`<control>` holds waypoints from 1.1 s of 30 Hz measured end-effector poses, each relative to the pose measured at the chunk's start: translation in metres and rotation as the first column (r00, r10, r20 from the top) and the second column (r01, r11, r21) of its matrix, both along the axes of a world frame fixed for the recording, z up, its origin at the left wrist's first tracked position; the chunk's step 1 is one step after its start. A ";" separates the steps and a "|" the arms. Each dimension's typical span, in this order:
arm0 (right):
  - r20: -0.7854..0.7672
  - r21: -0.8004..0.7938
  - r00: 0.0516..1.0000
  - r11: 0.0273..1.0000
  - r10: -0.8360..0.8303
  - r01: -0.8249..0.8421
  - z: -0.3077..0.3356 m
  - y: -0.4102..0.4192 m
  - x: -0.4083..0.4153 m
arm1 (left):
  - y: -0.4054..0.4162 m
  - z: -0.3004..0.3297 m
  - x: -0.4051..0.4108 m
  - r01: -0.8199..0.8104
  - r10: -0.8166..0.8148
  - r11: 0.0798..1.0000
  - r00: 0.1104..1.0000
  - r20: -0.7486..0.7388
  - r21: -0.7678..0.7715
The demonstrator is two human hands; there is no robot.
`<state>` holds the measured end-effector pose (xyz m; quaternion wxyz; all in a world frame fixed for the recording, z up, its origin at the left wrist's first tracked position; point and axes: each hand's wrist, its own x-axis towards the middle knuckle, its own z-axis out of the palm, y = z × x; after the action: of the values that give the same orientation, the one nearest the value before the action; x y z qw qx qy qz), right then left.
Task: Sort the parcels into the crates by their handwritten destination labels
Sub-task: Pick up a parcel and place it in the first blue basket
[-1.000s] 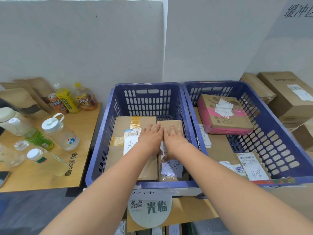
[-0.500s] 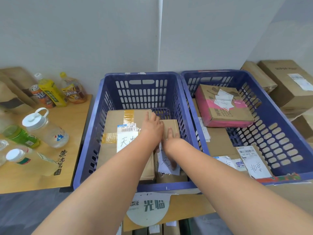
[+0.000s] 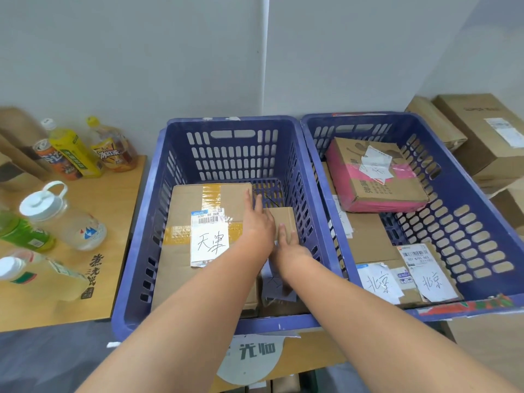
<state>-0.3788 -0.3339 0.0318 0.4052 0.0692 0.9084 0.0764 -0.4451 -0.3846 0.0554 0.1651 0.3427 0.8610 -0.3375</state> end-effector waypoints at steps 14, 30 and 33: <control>0.069 -0.007 0.997 1.000 0.023 -0.022 -0.001 0.002 -0.003 | 0.005 -0.012 0.007 0.098 -0.106 0.981 0.993 -0.042 -0.168; -0.003 0.062 0.999 0.997 0.038 -0.038 -0.012 0.000 0.003 | 0.002 -0.015 0.022 0.160 -0.166 0.983 0.984 -0.067 -0.094; 0.074 -0.216 0.993 0.971 -0.092 0.106 0.046 0.006 0.008 | -0.002 -0.019 0.019 0.078 -0.080 0.996 0.995 -0.055 -0.032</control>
<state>-0.3712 -0.3275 0.0783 0.4421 0.0669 0.8934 -0.0426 -0.4257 -0.3862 0.0366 0.1323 0.3643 0.8460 -0.3663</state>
